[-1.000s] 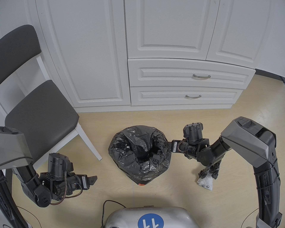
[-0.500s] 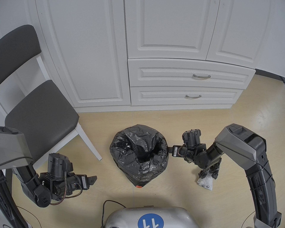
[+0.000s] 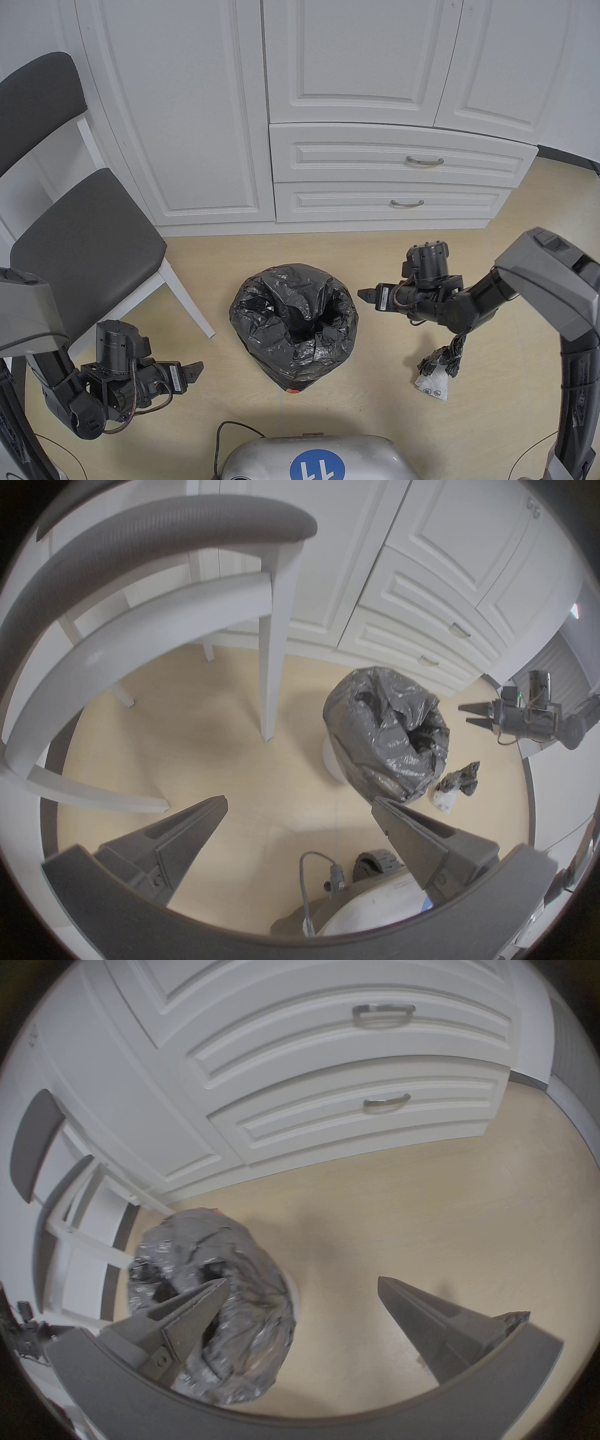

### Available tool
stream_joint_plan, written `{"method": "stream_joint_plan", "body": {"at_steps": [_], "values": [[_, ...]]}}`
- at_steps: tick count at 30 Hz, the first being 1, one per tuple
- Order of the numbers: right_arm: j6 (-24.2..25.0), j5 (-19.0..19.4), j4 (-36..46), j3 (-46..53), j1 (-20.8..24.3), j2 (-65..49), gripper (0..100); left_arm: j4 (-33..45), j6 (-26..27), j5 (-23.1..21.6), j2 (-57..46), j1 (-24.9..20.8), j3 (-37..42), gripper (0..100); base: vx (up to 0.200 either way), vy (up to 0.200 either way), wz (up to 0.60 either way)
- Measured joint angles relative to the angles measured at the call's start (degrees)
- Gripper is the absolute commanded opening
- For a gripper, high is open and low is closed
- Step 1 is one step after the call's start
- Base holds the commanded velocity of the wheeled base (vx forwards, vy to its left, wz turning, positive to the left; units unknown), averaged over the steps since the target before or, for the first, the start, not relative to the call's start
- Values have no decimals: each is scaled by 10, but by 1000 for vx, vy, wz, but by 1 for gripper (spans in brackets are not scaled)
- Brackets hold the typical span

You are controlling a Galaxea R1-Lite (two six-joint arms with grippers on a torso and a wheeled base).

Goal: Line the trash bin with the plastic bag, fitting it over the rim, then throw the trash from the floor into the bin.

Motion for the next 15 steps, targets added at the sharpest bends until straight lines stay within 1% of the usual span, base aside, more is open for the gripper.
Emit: {"method": "stream_joint_plan", "body": {"at_steps": [1,4,8,11,15], "values": [[-6,10,13,9,-6,-17,100,-13,0,0,0,0,4,100,0,0,0],[-31,22,25,18,-30,-47,100,-30,0,-2,0,-1,18,100,0,0,0],[-66,31,35,5,-68,-51,100,-57,0,-3,0,-3,36,100,0,0,0],[-84,35,60,-31,-105,-23,100,-88,0,-4,0,-4,53,100,0,0,0],[-100,41,116,-118,-149,37,100,-128,0,-5,1,-7,78,100,0,0,0]]}}
